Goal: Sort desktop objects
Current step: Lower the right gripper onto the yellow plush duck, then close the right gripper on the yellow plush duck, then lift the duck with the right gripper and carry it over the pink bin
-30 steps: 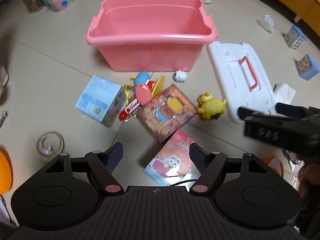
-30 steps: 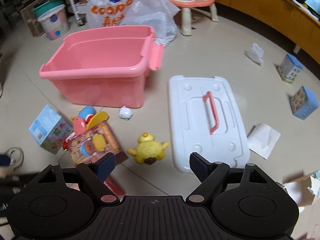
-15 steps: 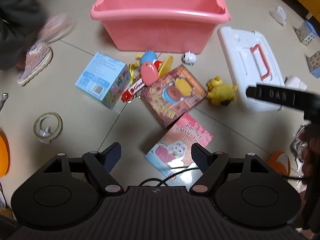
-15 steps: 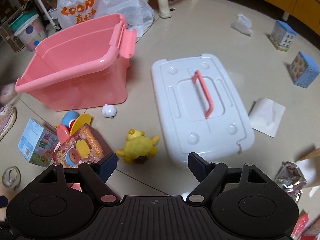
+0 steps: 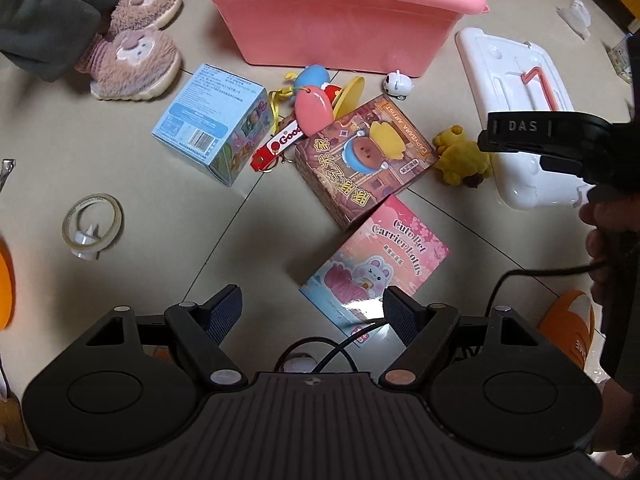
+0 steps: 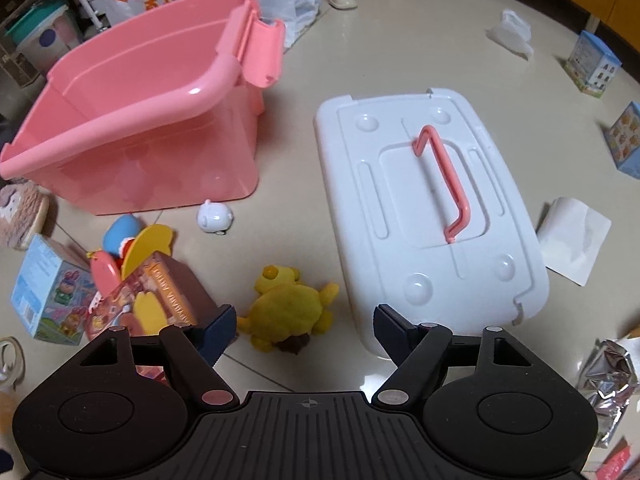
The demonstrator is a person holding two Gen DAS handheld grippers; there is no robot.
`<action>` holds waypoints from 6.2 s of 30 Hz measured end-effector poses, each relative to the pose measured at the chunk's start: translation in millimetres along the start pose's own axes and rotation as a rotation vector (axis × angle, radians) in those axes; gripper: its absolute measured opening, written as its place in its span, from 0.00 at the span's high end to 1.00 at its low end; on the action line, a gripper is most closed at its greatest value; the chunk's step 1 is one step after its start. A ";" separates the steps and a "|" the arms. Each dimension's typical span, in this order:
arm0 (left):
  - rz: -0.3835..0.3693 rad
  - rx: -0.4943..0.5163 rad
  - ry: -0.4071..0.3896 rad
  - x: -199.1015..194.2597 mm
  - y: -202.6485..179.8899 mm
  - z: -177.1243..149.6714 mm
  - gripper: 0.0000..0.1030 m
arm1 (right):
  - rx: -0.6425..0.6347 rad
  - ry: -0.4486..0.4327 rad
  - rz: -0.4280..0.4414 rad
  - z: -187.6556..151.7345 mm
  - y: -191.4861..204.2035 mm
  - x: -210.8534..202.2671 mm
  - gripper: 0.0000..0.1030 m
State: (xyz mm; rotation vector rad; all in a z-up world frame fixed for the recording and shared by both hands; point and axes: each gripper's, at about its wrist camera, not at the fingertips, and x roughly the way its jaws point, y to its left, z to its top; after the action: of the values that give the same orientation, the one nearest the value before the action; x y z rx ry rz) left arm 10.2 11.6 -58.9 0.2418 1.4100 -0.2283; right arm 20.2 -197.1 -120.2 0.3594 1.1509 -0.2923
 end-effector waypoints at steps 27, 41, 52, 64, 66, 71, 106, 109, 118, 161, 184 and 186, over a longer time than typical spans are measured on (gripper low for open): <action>-0.011 0.013 0.168 49.3 -16.7 -10.4 0.22 | -0.067 0.067 -0.056 4.9 19.1 65.0 0.29; -0.027 0.029 0.202 58.0 -27.2 -12.8 0.22 | -0.077 0.083 -0.086 4.9 22.5 79.8 0.27; -0.027 0.038 0.208 57.8 -24.2 -17.7 0.22 | -0.012 0.095 -0.088 4.4 19.2 85.3 0.29; -0.025 0.025 0.202 60.1 -30.2 -13.4 0.22 | 0.072 0.125 -0.050 2.9 8.3 90.1 0.28; -0.023 0.024 0.204 60.5 -30.3 -14.0 0.22 | 0.073 0.127 -0.044 2.7 8.4 89.9 0.28; -0.019 0.027 0.201 61.6 -32.7 -14.1 0.22 | 0.058 0.128 -0.029 4.3 12.8 88.3 0.40; 0.003 0.025 0.151 51.7 -23.7 -6.3 0.22 | -0.025 0.135 -0.068 -6.1 13.9 64.5 0.40; 0.005 0.021 0.148 50.8 -22.9 -6.0 0.22 | -0.038 0.131 -0.069 -7.5 13.8 60.0 0.40; 0.013 0.011 0.124 38.4 -19.7 -6.2 0.22 | -0.080 0.111 -0.072 -12.3 6.3 36.1 0.40; 0.081 -0.147 -0.102 -17.8 39.5 17.4 0.22 | -0.325 -0.181 0.051 31.9 74.1 -149.3 0.41; 0.026 -0.323 -0.071 13.7 43.2 57.1 0.22 | -0.337 -0.127 0.060 150.5 148.3 -71.2 0.41; 0.031 -0.349 -0.072 18.9 45.3 60.7 0.22 | -0.300 -0.099 0.073 162.0 148.9 -55.8 0.40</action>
State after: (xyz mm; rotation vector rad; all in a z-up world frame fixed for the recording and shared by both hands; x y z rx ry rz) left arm 83.7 36.2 -67.4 -0.0319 1.3480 0.0363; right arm 193.8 -128.3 8.7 0.1207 1.0631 -0.0699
